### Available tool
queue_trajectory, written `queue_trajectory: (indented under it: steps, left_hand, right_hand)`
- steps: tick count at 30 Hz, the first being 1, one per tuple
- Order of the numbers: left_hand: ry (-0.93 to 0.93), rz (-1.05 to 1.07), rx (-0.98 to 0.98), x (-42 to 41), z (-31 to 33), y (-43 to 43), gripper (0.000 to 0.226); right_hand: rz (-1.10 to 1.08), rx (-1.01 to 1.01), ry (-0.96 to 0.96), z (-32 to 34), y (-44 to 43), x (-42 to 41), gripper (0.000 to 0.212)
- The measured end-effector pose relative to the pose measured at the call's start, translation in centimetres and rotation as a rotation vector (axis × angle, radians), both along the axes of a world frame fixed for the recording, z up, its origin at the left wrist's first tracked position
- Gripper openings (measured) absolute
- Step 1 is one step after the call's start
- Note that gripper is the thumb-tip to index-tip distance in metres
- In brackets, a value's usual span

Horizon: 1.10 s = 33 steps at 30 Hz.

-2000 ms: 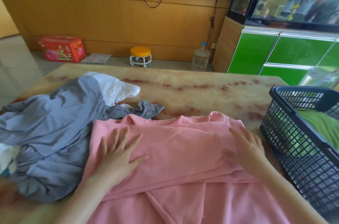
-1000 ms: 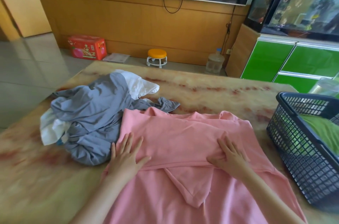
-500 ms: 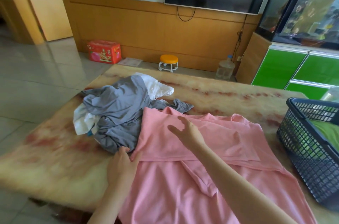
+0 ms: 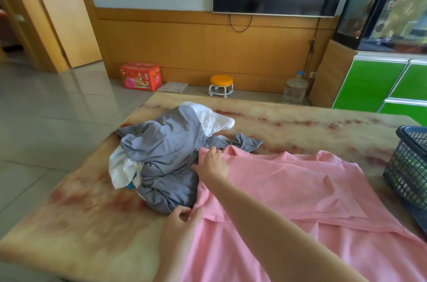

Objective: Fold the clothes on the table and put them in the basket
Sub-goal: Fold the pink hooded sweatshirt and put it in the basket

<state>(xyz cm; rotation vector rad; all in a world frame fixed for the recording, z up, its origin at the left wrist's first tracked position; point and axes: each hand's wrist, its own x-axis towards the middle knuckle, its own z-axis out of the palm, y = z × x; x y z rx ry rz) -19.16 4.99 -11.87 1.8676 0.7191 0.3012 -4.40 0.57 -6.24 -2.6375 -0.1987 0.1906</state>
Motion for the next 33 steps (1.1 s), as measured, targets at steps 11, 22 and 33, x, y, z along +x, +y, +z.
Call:
queue_trajectory:
  steps: [11,22,33]
  left_hand:
    - [-0.068,-0.195,0.187,1.7,4.4,-4.9,0.004]
    - [0.001,-0.530,0.383,4.1,7.2,-17.7,0.015]
    - [0.173,-0.695,0.349,4.7,5.4,-23.4,0.022]
  right_hand:
    - [-0.095,0.520,0.003,3.6,-5.8,0.5,0.032]
    - [-0.166,0.438,-0.097,3.5,-21.3,3.0,0.049]
    - [-0.165,0.437,-0.040,-1.0,-26.3,3.9,0.051]
